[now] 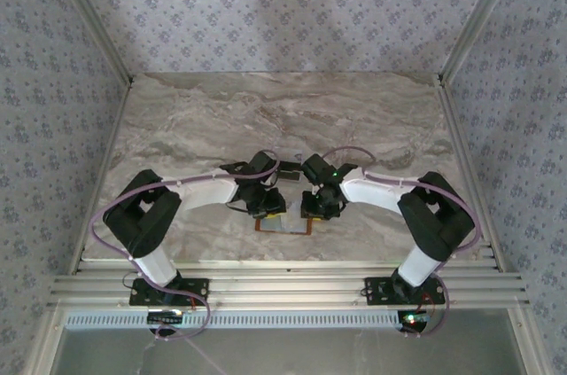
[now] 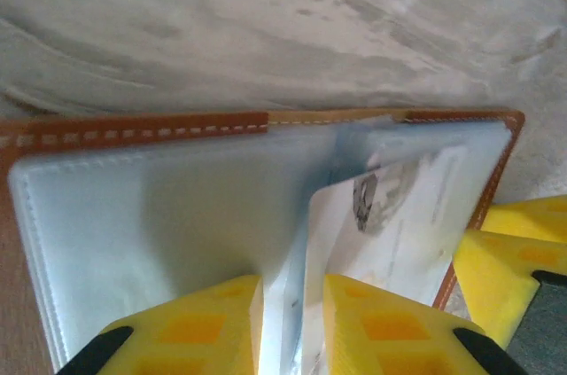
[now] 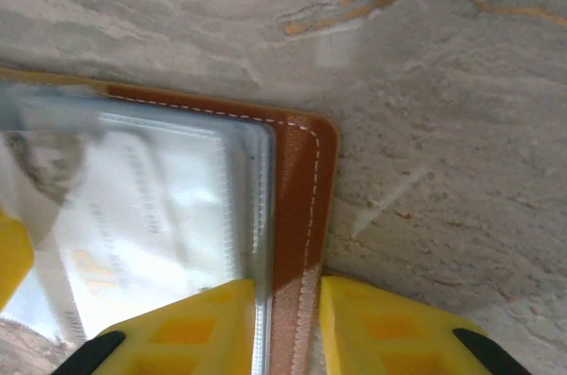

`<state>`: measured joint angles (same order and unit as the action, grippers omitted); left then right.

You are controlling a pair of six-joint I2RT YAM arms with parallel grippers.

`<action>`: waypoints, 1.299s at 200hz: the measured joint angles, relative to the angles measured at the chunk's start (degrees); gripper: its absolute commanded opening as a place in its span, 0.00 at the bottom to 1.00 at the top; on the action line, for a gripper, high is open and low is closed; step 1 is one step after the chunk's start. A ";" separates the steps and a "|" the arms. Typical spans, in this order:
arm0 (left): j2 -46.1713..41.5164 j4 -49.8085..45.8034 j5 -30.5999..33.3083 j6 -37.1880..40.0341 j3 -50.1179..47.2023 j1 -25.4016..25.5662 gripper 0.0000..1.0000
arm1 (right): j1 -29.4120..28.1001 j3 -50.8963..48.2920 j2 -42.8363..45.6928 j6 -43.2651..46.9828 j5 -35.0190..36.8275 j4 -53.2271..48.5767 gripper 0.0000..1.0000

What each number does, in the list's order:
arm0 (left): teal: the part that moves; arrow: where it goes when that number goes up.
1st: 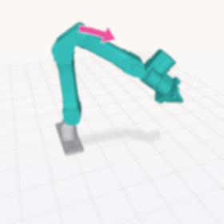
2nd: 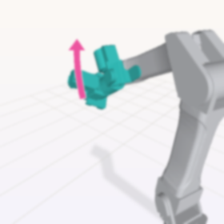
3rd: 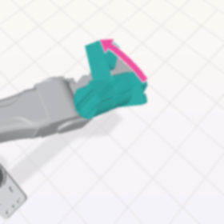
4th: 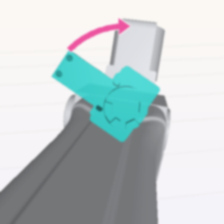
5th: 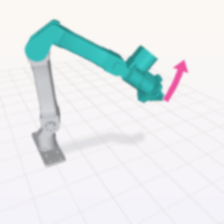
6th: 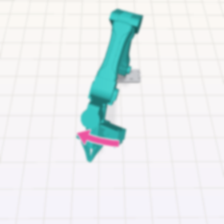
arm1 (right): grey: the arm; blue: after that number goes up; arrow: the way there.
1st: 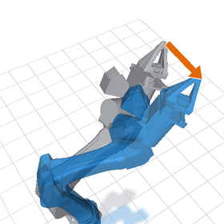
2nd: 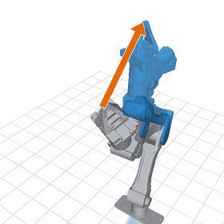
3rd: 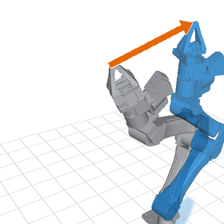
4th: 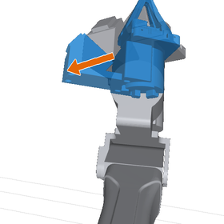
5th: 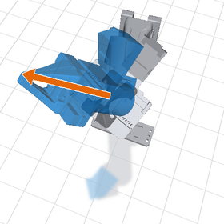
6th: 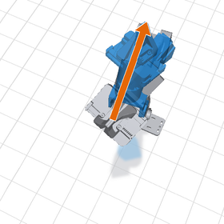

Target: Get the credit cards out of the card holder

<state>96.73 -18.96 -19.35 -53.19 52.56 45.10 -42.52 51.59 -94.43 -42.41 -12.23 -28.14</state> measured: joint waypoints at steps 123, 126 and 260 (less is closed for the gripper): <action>0.00 5.95 -3.80 -2.01 -1.73 -0.48 0.27 | 0.00 0.33 -0.31 0.02 0.44 -0.50 0.20; 0.00 5.92 -3.80 -2.01 -1.73 -0.48 0.27 | 0.00 0.33 -0.31 0.02 0.44 -0.50 0.20; 0.04 11.98 -5.53 -3.06 -5.20 -1.18 0.14 | 0.00 0.33 -0.28 0.00 0.48 -0.57 0.17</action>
<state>96.77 -6.98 -24.88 -56.25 47.35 43.92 -42.52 51.92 -94.72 -42.41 -11.75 -28.71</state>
